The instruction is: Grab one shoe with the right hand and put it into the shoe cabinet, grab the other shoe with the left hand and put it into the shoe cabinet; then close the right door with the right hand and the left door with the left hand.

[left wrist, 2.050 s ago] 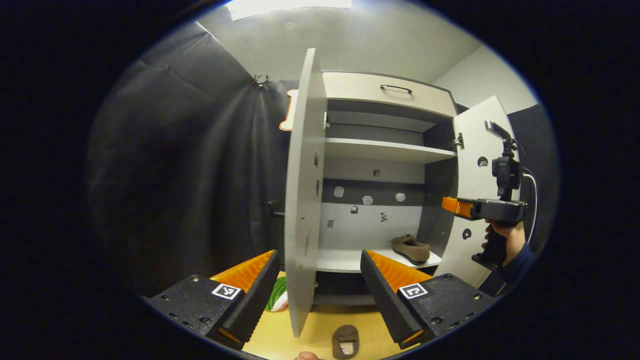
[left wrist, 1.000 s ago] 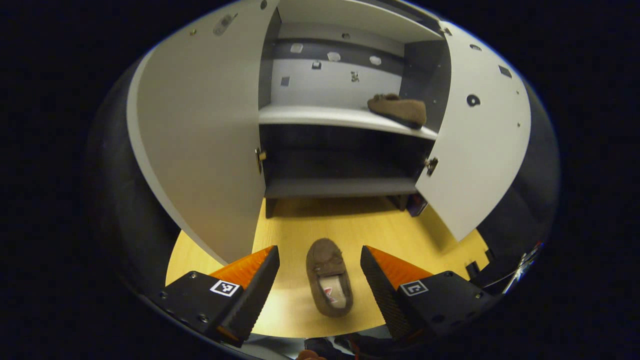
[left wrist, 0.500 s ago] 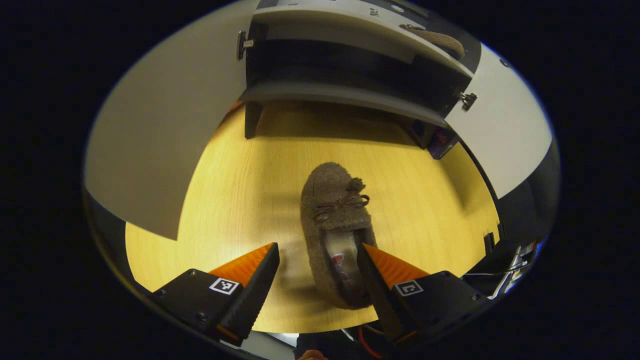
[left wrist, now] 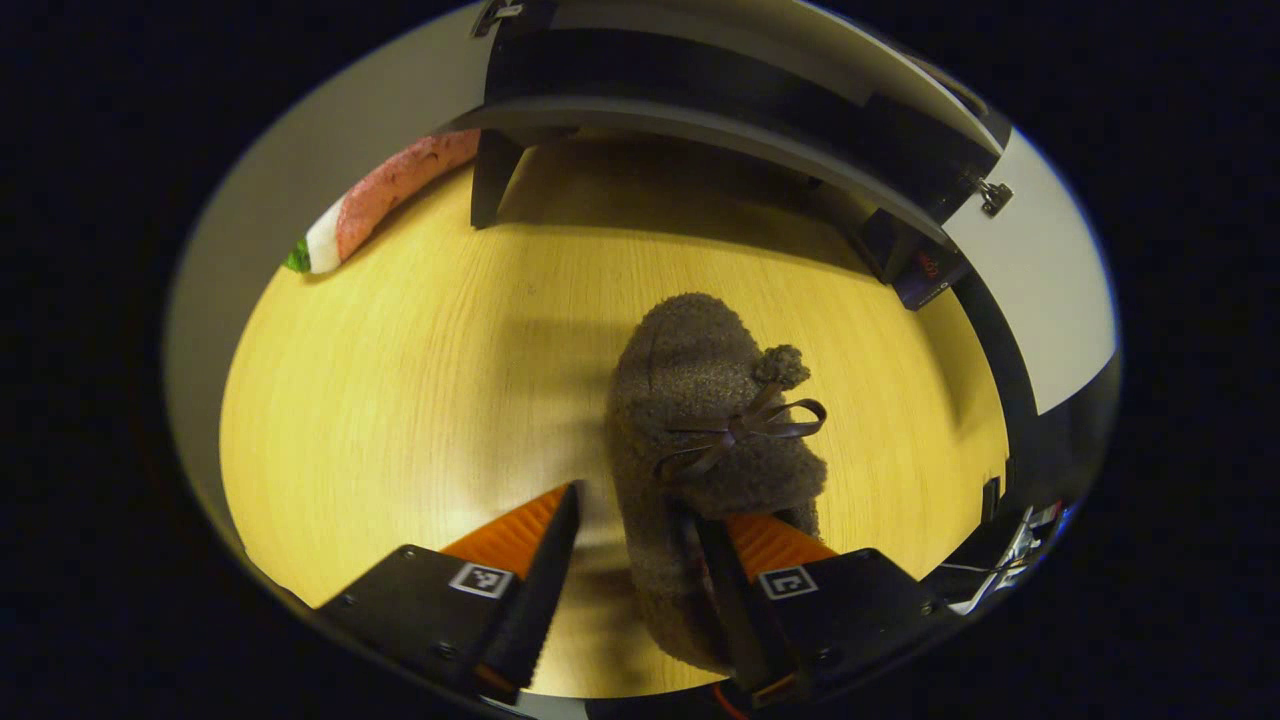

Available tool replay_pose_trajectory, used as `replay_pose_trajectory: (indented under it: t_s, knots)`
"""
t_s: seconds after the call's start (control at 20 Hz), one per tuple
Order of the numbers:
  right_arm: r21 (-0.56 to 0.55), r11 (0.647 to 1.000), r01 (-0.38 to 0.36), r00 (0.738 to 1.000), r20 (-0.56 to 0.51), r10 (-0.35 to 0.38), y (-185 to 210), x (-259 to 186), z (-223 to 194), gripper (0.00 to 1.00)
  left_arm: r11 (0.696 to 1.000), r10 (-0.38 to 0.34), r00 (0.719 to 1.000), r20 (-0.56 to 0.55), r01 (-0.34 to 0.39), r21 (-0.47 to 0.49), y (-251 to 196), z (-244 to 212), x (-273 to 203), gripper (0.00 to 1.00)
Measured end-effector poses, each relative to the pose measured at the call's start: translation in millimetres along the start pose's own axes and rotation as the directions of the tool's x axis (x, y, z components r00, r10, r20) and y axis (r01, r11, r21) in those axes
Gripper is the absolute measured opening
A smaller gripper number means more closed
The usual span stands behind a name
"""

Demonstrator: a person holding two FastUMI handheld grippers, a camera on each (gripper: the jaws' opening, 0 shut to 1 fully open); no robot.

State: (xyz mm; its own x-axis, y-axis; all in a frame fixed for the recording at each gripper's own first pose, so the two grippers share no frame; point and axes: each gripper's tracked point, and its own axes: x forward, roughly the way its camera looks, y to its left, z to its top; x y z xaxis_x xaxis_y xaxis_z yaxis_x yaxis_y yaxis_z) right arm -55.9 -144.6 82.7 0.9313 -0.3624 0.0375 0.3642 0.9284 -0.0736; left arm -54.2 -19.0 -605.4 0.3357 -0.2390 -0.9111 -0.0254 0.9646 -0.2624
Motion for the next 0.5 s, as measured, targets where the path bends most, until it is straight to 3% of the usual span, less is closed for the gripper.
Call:
replay_pose_trajectory:
  t_s: [0.1, 0.2, 0.3, 0.5]
  knots:
    - [-0.007, 1.000, 0.016, 1.000, -0.007, -0.016, -5, -1, -1, 0.84, 1.000, 0.016, 1.000, -0.005, -0.016, 0.010, 0, 0, 1, 0.42]
    - [-0.007, 1.000, 0.023, 1.000, -0.013, -0.023, -7, -1, -3, 0.81, 0.999, 0.049, 0.999, -0.004, -0.049, 0.022, 6, 4, -1, 0.34]
    - [-0.010, 1.000, 0.029, 0.999, -0.017, -0.029, -10, 0, -6, 0.84, 0.997, 0.078, 0.997, 0.008, -0.078, 0.002, 10, 10, 1, 0.05]
    - [-0.013, 0.999, 0.034, 0.999, -0.024, -0.035, -16, 1, -9, 0.84, 0.997, 0.081, 0.997, 0.019, -0.081, 0.005, 6, 21, -7, 0.01]
